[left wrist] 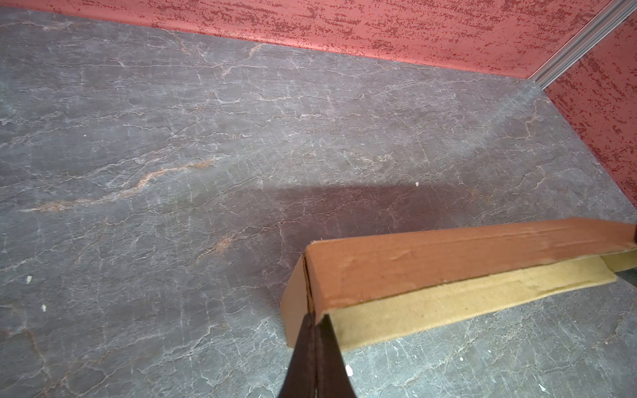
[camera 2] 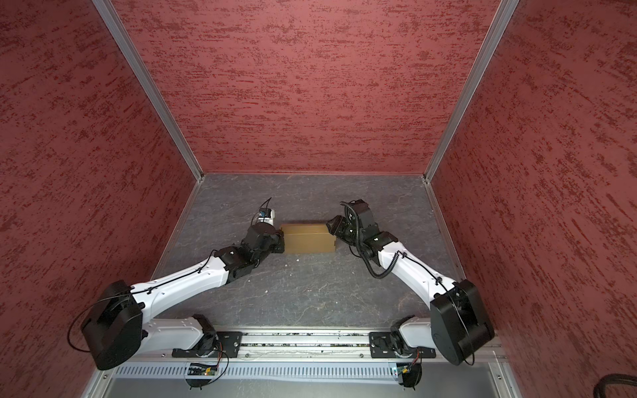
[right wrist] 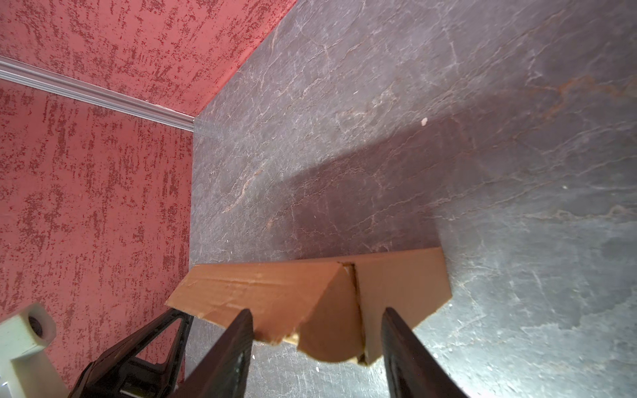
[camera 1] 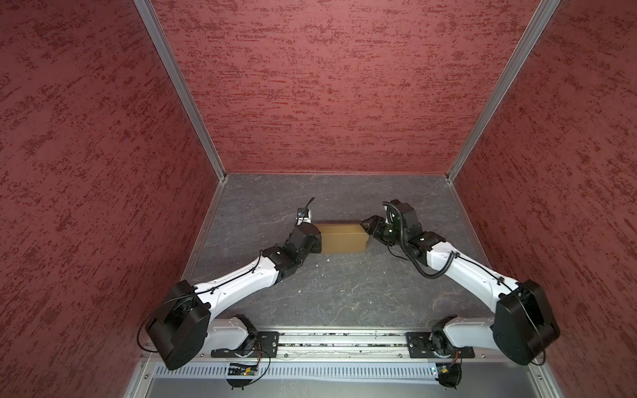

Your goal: Fold the paper box

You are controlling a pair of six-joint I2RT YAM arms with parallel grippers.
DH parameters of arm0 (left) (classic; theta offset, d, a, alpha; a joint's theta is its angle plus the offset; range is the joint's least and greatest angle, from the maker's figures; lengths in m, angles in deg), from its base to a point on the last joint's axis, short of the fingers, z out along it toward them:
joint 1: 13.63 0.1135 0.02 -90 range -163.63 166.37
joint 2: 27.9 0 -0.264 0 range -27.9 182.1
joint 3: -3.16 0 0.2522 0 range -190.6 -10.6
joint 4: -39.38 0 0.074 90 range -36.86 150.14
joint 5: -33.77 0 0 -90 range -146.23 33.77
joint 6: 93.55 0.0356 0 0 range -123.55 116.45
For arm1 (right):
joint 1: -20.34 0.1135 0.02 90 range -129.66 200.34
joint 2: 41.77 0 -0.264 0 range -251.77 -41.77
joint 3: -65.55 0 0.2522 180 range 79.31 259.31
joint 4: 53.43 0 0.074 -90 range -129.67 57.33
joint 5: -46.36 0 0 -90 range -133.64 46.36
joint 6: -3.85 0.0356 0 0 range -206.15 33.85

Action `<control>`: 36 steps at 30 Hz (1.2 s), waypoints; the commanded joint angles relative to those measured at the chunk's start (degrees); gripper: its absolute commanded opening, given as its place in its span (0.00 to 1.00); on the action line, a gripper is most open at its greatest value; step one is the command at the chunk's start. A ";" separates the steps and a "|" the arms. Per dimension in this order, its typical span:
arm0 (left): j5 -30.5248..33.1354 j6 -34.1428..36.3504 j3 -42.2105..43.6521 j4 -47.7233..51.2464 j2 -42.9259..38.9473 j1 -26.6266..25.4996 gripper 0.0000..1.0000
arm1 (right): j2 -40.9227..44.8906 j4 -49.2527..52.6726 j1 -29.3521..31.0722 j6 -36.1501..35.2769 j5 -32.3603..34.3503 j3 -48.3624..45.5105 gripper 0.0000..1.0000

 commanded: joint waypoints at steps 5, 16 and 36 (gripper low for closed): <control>-2.04 -1.07 3.52 6.12 1.30 -0.93 0.00 | -0.71 -1.07 0.42 1.21 1.25 -0.93 0.58; 0.36 -1.38 4.75 4.31 1.99 -2.60 0.01 | -0.80 -2.26 0.44 1.96 1.43 -1.63 0.50; 8.54 -2.42 7.43 1.03 4.47 -7.42 0.12 | -1.14 -5.71 0.53 3.59 2.57 -3.67 0.42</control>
